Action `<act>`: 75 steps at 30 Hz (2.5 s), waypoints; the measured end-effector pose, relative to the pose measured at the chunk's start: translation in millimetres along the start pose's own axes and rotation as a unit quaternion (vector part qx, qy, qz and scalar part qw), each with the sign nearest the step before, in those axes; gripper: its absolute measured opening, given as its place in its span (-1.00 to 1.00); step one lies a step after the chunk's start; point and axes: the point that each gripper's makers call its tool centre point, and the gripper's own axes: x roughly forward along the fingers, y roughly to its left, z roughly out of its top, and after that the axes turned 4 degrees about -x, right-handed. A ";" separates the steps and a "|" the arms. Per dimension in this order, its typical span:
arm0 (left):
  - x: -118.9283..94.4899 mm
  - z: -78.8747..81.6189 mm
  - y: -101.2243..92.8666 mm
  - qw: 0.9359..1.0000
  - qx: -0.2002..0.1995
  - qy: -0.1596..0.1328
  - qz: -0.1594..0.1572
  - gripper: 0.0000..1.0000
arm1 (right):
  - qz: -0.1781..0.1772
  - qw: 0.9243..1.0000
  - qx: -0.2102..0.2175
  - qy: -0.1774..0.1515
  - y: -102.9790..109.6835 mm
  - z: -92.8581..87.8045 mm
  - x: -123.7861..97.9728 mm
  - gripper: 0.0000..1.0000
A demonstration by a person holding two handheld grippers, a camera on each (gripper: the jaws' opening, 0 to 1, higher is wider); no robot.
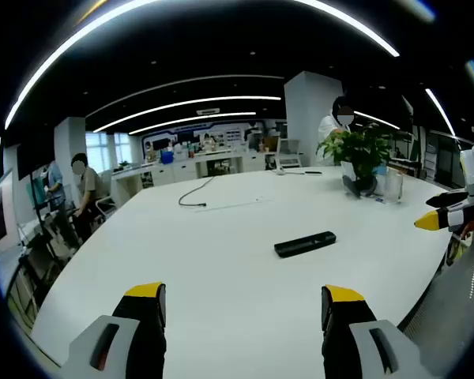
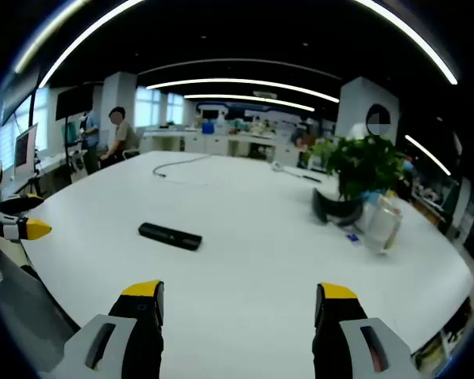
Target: Press the specified remote control buttons in sequence, fully releasing each button before pressing the next.
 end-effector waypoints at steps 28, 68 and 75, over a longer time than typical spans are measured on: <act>0.7 -1.7 -3.5 1.000 0.004 0.004 -0.004 0.68 | -0.003 1.000 0.006 -0.003 -2.9 -0.3 -1.2 0.55; 5.6 -9.9 -29.6 0.997 0.018 0.046 -0.065 0.67 | -0.002 1.000 0.015 -0.020 -5.7 5.5 -6.1 0.42; 16.0 8.7 -31.0 0.995 0.022 0.042 -0.084 0.53 | 0.000 1.000 0.021 -0.018 -5.3 4.8 -5.9 0.31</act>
